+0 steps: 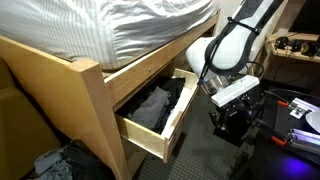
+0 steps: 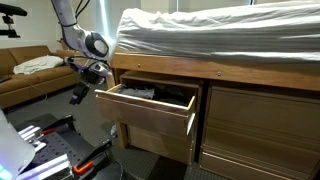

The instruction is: Close the top bedroom drawer

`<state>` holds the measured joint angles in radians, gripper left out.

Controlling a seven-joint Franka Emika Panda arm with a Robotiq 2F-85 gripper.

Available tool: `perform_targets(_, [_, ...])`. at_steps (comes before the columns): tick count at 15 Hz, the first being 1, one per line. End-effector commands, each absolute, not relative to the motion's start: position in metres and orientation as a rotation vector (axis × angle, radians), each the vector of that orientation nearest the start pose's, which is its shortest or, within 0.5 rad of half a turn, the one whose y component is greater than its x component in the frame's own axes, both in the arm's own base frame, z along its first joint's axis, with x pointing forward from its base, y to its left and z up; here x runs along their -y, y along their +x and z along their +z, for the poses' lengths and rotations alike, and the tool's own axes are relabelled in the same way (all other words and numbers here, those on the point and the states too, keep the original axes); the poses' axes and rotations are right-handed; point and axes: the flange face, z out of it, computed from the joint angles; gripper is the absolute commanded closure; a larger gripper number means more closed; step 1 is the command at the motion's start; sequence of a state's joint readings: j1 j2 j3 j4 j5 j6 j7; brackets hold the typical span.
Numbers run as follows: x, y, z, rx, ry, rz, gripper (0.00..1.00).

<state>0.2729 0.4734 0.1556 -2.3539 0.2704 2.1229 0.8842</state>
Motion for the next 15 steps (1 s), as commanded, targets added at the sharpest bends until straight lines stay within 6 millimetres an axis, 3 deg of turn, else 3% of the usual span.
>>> perform_targets(1, [-0.173, 0.308, 0.097, -1.217, -3.039, 0.931, 0.0])
perform_targets(5, [-0.144, 0.225, 0.083, -1.442, -3.027, 0.793, 0.0])
perform_targets(7, [-0.141, 0.211, 0.093, -1.526, -2.977, 0.637, 0.0])
perform_targets(8, [-0.174, 0.249, 0.075, -1.548, -2.947, 0.601, 0.0])
perform_targets(15, [-0.177, 0.244, 0.074, -1.778, -2.841, 0.507, 0.0])
